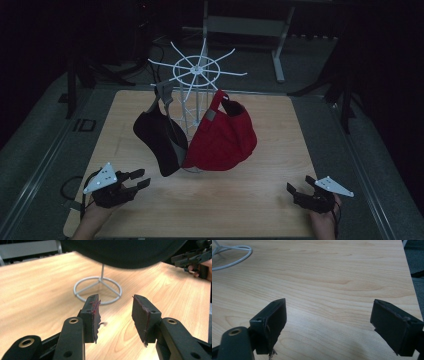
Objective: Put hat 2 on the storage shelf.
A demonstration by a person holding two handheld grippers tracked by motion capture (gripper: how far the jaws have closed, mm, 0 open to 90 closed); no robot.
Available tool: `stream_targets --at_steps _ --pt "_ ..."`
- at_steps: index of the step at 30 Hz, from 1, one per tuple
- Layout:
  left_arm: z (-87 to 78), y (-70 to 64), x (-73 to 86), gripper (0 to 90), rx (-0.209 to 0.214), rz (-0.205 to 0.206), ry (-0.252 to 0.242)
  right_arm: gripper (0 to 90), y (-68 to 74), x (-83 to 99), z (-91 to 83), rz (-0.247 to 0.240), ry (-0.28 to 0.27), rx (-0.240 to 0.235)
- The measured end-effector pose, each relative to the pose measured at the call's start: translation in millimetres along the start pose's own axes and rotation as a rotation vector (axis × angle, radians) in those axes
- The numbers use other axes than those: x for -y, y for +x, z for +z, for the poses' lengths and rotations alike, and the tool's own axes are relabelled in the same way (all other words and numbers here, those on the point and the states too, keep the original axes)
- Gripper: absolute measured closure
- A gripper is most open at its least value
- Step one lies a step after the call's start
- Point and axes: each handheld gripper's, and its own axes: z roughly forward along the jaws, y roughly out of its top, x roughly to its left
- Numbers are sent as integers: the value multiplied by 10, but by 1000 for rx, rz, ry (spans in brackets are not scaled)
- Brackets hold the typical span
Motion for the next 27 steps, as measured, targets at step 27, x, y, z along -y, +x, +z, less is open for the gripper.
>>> stream_targets --at_steps 27 --pt "-132 -55 450 577 -47 -59 60 138 37 2 -1 -43 -9 8"
